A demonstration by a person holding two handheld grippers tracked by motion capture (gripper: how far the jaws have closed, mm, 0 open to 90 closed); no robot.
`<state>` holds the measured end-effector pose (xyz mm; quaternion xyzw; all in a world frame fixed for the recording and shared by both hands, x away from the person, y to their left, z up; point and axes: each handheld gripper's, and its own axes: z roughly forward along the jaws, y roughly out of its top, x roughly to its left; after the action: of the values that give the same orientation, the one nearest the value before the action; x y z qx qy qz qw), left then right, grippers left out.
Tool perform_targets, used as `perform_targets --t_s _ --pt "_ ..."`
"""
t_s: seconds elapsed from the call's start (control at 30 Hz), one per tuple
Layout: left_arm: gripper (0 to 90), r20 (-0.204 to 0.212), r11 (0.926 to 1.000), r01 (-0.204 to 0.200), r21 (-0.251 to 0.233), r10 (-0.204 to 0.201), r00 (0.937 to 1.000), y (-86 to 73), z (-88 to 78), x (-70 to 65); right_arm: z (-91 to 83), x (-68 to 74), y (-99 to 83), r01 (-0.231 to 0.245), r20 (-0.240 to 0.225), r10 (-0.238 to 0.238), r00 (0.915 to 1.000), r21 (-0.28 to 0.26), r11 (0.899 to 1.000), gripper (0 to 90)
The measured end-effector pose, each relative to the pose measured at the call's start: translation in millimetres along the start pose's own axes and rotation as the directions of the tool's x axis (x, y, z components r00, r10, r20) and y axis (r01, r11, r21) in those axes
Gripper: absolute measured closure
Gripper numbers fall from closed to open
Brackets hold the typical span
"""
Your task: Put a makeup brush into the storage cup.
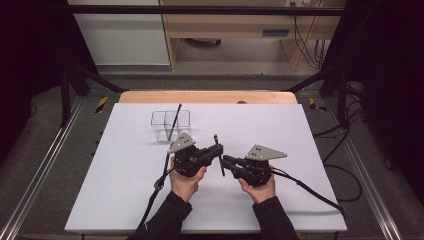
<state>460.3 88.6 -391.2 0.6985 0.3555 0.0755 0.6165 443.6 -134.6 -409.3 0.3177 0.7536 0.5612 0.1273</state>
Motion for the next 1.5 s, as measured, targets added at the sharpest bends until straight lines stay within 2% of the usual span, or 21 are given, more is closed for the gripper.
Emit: perform_targets --t_s 0.33,0.5,0.73,1.03,1.23,1.5 --pt "82.9 -0.034 0.9988 -0.049 0.001 0.049 0.9982 5.3 -10.1 2.4 -4.8 -3.3 3.7 0.009 0.07 -0.009 0.9975 0.0 1.0 55.3" --pt "82.9 -0.052 0.9973 -0.074 0.0 0.074 0.9959 9.3 -19.2 4.2 -5.6 -6.6 3.9 0.001 0.133 -0.002 0.9911 0.007 1.0 42.7" --pt "82.9 -0.079 0.9928 -0.117 0.024 0.119 0.9897 14.3 -30.1 9.8 -9.7 -15.2 2.9 -0.03 0.174 0.028 0.9844 0.012 0.999 33.2" --pt "82.8 -0.122 0.9908 -0.133 0.029 0.135 0.9833 23.1 -47.8 21.2 -17.3 -26.6 1.6 -0.056 0.232 0.046 0.9715 0.038 0.998 17.3" --pt "82.8 -0.156 0.9893 -0.142 0.033 0.146 0.977 29.9 -60.2 29.5 -22.6 -30.7 1.3 -0.054 0.272 0.036 0.9616 0.057 0.997 11.2" --pt "82.8 -0.211 0.9858 -0.163 0.041 0.168 0.963 40.4 -73.1 40.1 -37.8 -38.1 2.4 -0.077 0.299 0.066 0.952 0.026 0.997 9.3"
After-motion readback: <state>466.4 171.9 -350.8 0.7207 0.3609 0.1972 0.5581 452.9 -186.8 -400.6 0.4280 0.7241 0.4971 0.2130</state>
